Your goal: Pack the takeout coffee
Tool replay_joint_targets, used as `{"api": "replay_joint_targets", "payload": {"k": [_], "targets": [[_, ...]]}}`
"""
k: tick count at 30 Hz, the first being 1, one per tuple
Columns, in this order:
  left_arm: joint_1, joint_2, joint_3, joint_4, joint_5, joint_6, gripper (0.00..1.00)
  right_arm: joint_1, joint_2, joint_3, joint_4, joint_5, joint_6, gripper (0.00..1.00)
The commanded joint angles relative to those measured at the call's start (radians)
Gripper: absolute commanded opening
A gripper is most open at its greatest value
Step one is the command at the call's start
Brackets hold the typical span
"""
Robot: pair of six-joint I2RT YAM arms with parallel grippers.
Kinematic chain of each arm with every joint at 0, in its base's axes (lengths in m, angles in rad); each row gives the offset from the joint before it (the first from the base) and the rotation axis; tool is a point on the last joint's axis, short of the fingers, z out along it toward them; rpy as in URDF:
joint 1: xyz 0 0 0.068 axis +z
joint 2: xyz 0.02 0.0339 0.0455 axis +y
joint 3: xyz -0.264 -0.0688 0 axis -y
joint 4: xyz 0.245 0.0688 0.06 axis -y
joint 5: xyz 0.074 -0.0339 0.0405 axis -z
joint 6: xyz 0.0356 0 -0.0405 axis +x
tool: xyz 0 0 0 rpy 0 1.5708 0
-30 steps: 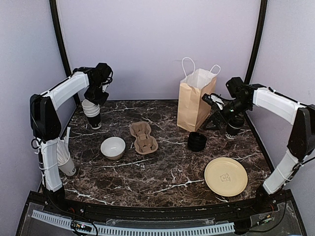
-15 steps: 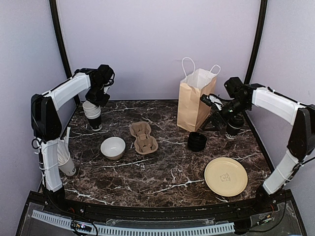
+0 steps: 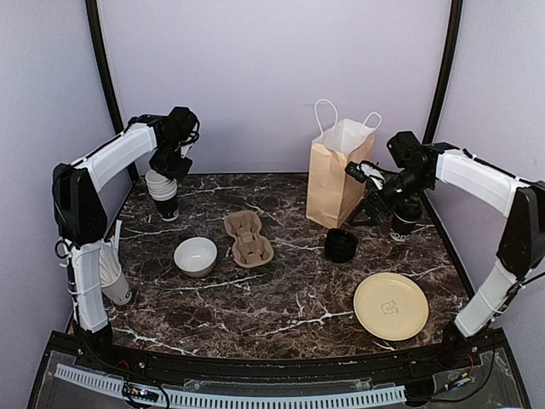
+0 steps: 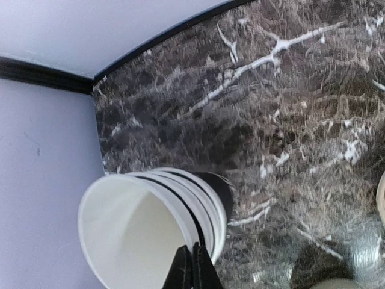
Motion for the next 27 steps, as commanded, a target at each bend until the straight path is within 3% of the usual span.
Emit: {"api": "replay_joint_targets", "payload": {"k": [1, 2, 3, 4, 5, 7, 8, 9, 10, 11, 13, 15, 16, 17, 18, 19, 20, 22, 23, 24, 27], "targets": [[-0.013, -0.063, -0.058, 0.113, -0.197, 0.058, 0.0, 0.015, 0.008, 0.032, -0.011, -0.001, -0.016, 0.99], [0.003, -0.022, 0.004, 0.037, -0.238, 0.047, 0.0, 0.018, 0.008, 0.034, -0.013, 0.0, -0.016, 0.99], [0.036, 0.046, 0.165, -0.115, -0.145, -0.015, 0.0, 0.017, 0.007, 0.034, -0.014, 0.002, -0.016, 0.99], [0.046, 0.037, 0.189, -0.114, 0.066, -0.039, 0.0, 0.017, 0.006, 0.032, -0.013, 0.004, -0.016, 0.99], [0.034, -0.02, 0.114, -0.02, 0.088, -0.05, 0.0, 0.018, 0.005, 0.029, -0.011, 0.006, -0.017, 0.98], [-0.014, -0.052, 0.0, 0.086, -0.208, 0.048, 0.0, 0.019, 0.004, 0.024, -0.01, 0.008, -0.017, 0.98], [-0.012, -0.032, 0.032, 0.048, -0.236, 0.041, 0.0, 0.019, 0.004, 0.025, -0.009, 0.008, -0.017, 0.99], [0.012, 0.021, 0.173, -0.081, -0.145, 0.007, 0.0, 0.019, 0.006, 0.025, -0.009, 0.008, -0.019, 0.98], [0.023, 0.032, 0.23, -0.108, 0.002, -0.046, 0.0, 0.02, 0.008, 0.027, -0.011, 0.008, -0.019, 0.98], [0.009, 0.02, 0.207, -0.074, -0.009, -0.032, 0.0, 0.02, 0.012, 0.029, -0.012, 0.007, -0.019, 0.99], [-0.022, 0.017, 0.143, -0.022, -0.179, 0.052, 0.0, 0.022, 0.016, 0.034, -0.016, 0.007, -0.022, 0.99], [0.008, 0.017, 0.183, -0.054, 0.053, 0.003, 0.0, 0.023, 0.019, 0.036, -0.017, -0.003, -0.023, 0.99], [0.013, -0.003, 0.123, 0.006, 0.073, -0.021, 0.0, 0.023, 0.02, 0.038, -0.022, -0.01, -0.024, 0.98], [0.002, 0.005, 0.106, 0.006, -0.1, 0.0, 0.0, 0.025, 0.021, 0.04, -0.025, -0.015, -0.025, 0.98], [-0.006, 0.044, 0.164, -0.08, -0.115, 0.008, 0.0, 0.026, 0.021, 0.041, -0.029, -0.013, -0.026, 0.99], [0.003, 0.056, 0.211, -0.119, 0.086, -0.007, 0.0, 0.027, 0.018, 0.037, -0.027, -0.009, -0.026, 0.99], [0.024, 0.026, 0.204, -0.079, 0.198, -0.045, 0.0, 0.028, 0.013, 0.03, -0.024, -0.002, -0.027, 0.99], [-0.011, -0.013, 0.095, 0.017, 0.025, -0.01, 0.0, 0.029, 0.009, 0.022, -0.011, 0.009, -0.026, 0.99], [-0.014, -0.004, 0.089, 0.01, -0.177, 0.014, 0.0, 0.029, 0.01, 0.024, -0.013, 0.011, -0.026, 0.99], [0.001, 0.041, 0.165, -0.092, -0.172, 0.005, 0.0, 0.029, 0.013, 0.027, -0.017, 0.01, -0.026, 0.99], [-0.006, 0.037, 0.266, -0.146, 0.16, -0.048, 0.0, 0.031, 0.014, 0.026, -0.018, 0.009, -0.028, 0.99]]}}
